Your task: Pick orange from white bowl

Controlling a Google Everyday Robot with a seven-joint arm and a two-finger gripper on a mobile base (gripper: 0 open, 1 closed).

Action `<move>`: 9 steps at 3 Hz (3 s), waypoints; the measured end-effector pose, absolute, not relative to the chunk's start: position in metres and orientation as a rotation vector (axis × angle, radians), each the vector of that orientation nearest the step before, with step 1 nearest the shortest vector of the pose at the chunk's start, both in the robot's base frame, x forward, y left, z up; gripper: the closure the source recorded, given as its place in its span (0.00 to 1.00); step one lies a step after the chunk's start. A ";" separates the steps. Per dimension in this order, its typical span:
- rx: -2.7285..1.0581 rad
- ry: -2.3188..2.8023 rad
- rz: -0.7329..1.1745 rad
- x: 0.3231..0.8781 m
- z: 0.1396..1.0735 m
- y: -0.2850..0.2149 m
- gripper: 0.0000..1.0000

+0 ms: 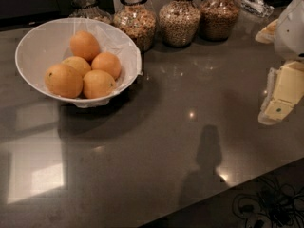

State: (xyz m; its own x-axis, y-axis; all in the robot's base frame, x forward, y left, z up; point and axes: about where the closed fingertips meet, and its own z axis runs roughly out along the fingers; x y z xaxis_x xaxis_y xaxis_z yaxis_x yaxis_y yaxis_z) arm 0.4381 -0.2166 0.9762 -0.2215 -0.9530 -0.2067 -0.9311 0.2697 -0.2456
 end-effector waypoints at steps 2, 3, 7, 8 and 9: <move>-1.750 2.149 -0.079 0.454 0.975 -0.191 0.00; -1.832 2.004 -0.021 0.486 0.971 -0.130 0.00; -1.976 1.622 0.136 0.522 0.997 0.022 0.00; -2.010 1.487 0.214 0.528 0.999 0.072 0.00; -2.050 1.400 0.310 0.532 0.989 0.106 0.00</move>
Offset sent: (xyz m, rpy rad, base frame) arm 0.0393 0.0642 -0.0083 0.0856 -0.0702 0.1386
